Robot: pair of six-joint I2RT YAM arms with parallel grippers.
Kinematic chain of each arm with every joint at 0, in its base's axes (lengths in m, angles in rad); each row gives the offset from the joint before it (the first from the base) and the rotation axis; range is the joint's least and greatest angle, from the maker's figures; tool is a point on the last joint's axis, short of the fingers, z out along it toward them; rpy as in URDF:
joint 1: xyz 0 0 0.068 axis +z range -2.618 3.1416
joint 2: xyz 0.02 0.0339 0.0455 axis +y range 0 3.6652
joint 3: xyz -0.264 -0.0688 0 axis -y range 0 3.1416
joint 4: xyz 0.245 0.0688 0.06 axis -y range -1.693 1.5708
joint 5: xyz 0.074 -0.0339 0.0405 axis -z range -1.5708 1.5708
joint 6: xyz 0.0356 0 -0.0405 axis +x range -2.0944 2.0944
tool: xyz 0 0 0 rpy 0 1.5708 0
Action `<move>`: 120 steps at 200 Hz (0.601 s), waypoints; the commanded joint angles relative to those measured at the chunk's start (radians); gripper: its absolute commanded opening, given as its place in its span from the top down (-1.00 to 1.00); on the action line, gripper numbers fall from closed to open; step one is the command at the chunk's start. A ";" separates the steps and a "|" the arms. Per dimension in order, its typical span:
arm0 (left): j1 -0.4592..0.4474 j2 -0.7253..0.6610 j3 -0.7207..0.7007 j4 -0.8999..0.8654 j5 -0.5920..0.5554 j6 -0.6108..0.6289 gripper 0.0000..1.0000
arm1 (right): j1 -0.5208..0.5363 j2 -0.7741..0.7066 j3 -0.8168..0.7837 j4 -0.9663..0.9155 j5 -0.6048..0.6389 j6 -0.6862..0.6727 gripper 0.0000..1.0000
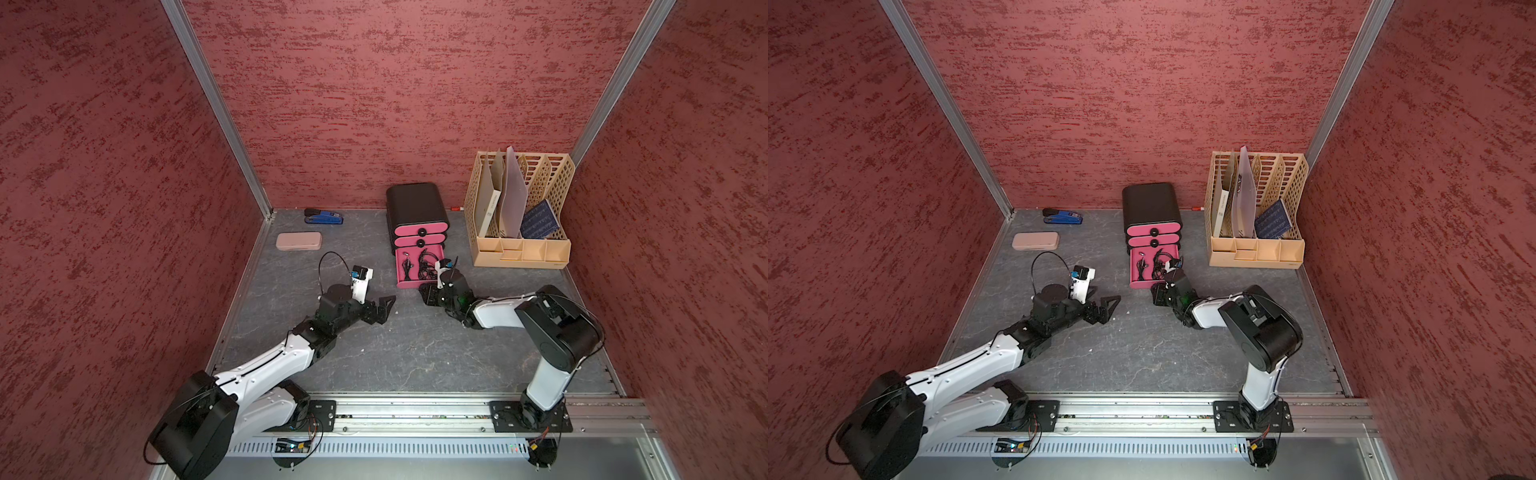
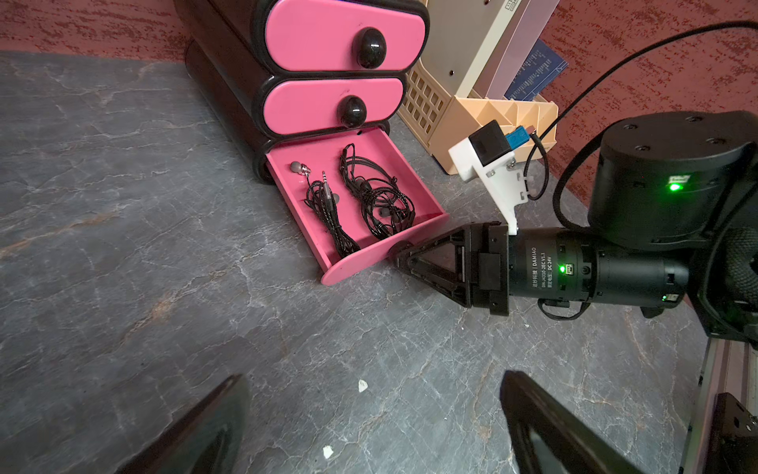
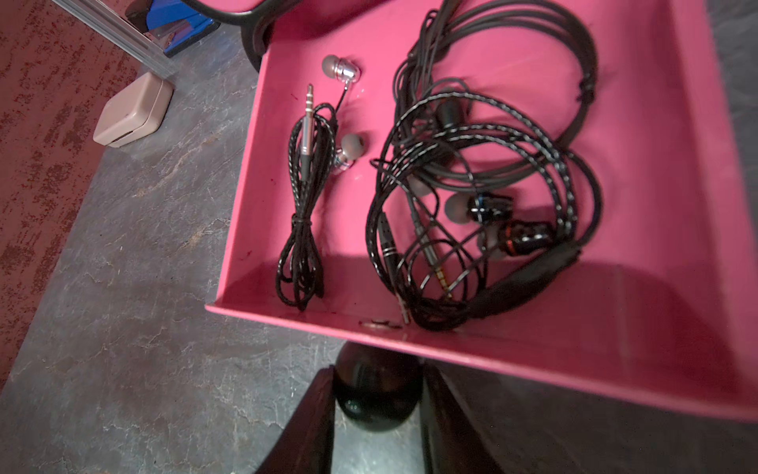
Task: Place the wired earphones into the drawer by color
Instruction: Close the drawer in the storage box.
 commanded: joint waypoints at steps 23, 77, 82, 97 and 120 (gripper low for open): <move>0.006 0.004 0.025 0.022 -0.005 0.017 -0.99 | 0.006 -0.007 0.029 0.028 0.058 -0.006 0.33; 0.006 0.001 0.025 0.020 -0.011 0.020 -1.00 | 0.006 -0.004 0.082 -0.036 0.088 -0.009 0.31; 0.006 0.001 0.025 0.020 -0.011 0.021 -0.99 | 0.006 -0.003 0.086 -0.040 0.089 -0.008 0.31; 0.007 0.001 0.025 0.020 -0.013 0.020 -0.99 | 0.007 -0.002 0.099 -0.052 0.097 -0.009 0.29; 0.007 0.003 0.025 0.019 -0.013 0.020 -0.99 | 0.003 0.004 0.130 -0.085 0.113 -0.009 0.26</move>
